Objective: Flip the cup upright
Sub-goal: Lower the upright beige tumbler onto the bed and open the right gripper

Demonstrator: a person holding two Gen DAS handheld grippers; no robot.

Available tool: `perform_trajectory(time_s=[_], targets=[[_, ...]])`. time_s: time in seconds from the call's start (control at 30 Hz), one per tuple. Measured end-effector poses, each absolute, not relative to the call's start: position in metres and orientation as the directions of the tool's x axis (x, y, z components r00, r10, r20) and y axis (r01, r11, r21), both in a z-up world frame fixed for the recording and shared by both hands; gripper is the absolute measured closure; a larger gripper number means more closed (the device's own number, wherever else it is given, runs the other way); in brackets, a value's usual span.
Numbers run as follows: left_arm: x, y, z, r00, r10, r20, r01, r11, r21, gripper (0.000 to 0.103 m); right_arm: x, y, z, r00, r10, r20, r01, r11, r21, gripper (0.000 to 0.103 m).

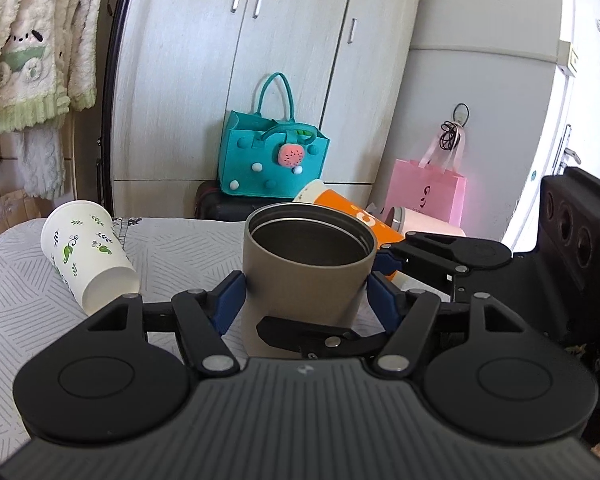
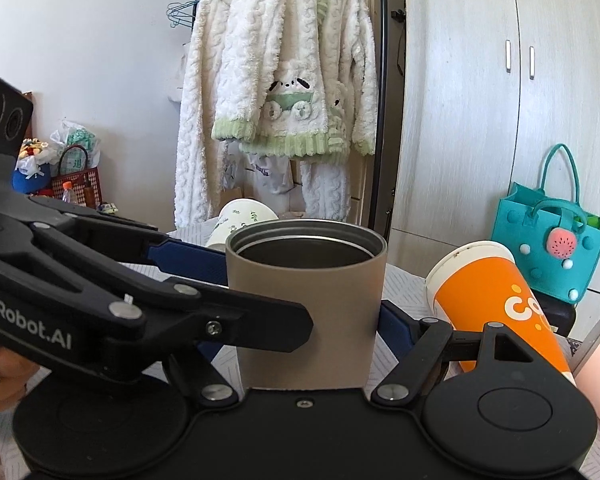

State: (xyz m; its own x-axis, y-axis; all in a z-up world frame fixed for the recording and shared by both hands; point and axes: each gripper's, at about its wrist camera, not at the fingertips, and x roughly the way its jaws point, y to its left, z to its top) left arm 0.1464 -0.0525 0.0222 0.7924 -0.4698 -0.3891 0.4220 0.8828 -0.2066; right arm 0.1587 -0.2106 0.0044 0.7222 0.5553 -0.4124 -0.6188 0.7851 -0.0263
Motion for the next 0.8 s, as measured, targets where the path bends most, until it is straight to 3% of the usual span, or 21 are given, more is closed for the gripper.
perform_trajectory(time_s=[0.33,0.43,0.8], targets=[[0.126,-0.052,0.022,0.818,-0.445,-0.365,0.398,0.896,-0.199,0.034,0.139,-0.217,0.009,0.758,0.489,-0.432,-0.562,0.826,-0.05,0.016],[0.117,-0.047,0.025,0.829,-0.42,-0.368,0.366,0.906,-0.21,0.027,0.128,-0.223,0.009,0.772,0.475,-0.423,-0.54,0.841,-0.042,0.016],[0.074,-0.043,0.031,0.849,-0.346,-0.4,0.299,0.938,-0.176,0.026,0.085,-0.235,0.016,0.818,0.39,-0.423,-0.435,0.9,-0.009,0.016]])
